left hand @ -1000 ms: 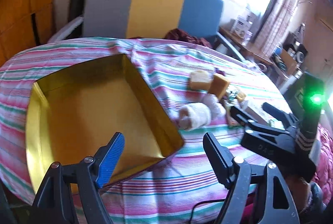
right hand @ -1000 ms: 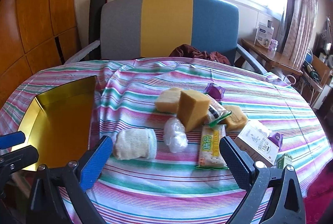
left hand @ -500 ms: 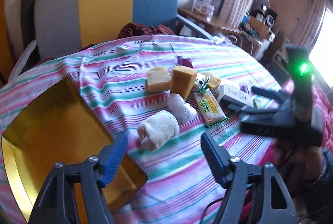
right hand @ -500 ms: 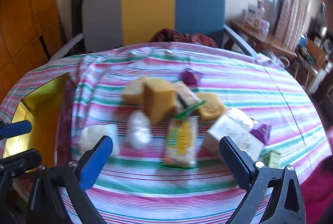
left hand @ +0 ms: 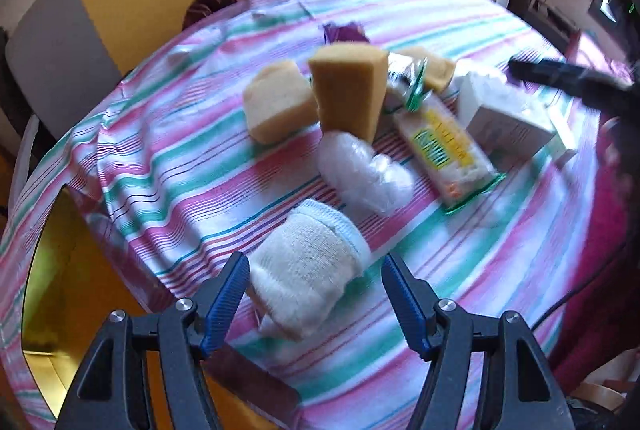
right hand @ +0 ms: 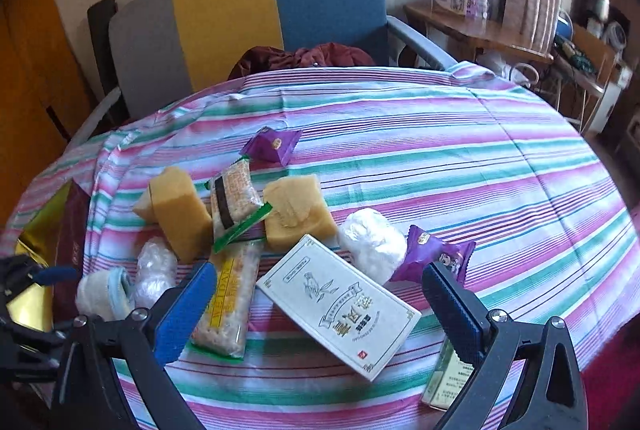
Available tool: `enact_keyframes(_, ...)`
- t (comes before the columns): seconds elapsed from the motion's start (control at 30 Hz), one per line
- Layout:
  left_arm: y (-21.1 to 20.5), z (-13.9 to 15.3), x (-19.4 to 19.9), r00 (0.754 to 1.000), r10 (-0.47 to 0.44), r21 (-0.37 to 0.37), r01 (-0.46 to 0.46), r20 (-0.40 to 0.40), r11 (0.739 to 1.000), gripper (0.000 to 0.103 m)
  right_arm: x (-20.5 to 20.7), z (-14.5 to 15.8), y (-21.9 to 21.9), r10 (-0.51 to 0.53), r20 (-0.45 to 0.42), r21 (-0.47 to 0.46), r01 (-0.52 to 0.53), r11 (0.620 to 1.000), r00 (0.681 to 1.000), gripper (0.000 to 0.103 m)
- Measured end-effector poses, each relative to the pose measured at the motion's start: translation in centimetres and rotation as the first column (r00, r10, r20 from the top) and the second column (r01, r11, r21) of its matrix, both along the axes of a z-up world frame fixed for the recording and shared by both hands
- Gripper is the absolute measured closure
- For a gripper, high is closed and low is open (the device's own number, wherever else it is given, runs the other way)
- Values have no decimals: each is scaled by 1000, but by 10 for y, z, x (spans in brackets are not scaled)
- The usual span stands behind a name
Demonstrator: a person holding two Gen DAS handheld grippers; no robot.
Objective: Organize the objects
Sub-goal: 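Grasp the white knitted sock with the left tool and lift it, then carry the sock into the gold tray with the left tool while the right tool grasps the white box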
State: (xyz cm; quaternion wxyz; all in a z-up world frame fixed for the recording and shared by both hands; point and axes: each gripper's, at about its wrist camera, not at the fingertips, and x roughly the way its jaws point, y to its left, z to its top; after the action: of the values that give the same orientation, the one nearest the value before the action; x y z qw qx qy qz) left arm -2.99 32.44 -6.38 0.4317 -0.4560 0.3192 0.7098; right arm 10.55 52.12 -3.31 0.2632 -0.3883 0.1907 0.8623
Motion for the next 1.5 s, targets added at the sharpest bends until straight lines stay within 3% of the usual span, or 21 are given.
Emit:
enact_keyframes(0.1,5,-9,-4,999,-6,-40,5,-36,999,33,7,3,11,-31,-42,-40,30,999,999,0)
enact_keyframes(0.27,10,-16,-8,999,-24,-44,23,-25,999,32,18,0,32,-114,-88,-138,101,985,990,0)
enact_keyframes(0.53,-5,-9,-9,1000,27,51,-27,2,998,45,23,-12,53,-170,-53,-208,155,966,984,0)
enact_keyframes(0.63,-17,1,-6,997,61,116,-66,47,991,47,13,-23,52,-121,3,-227,119,967,993,0)
enact_keyframes(0.77,-34,20,1,993,63,221,-84,103,972,47,-3,-33,38,-41,96,-167,57,984,994,0)
enact_keyframes(1.0,-72,45,16,978,81,339,-143,192,930,47,-20,-46,11,89,192,-111,-68,991,977,0)
enact_keyframes(1.07,-89,53,18,973,108,370,-180,205,912,47,-23,-52,5,108,238,-79,-91,993,965,8)
enact_keyframes(1.1,-96,56,17,969,124,380,-198,212,904,47,-22,-54,3,113,262,-65,-99,993,958,23)
enact_keyframes(1.17,-119,62,11,955,193,403,-271,225,874,47,-23,-57,-1,103,310,-20,-101,995,945,40)
enact_keyframes(1.3,-174,71,-4,907,359,432,-420,218,798,47,-24,-58,-7,136,322,-10,-140,990,937,50)
enact_keyframes(1.4,-219,74,-17,853,486,434,-518,193,737,47,-27,-60,-10,139,338,2,-149,989,931,51)
enact_keyframes(1.5,-259,69,-34,781,600,410,-611,172,677,47,-27,-60,-10,134,337,5,-144,990,932,52)
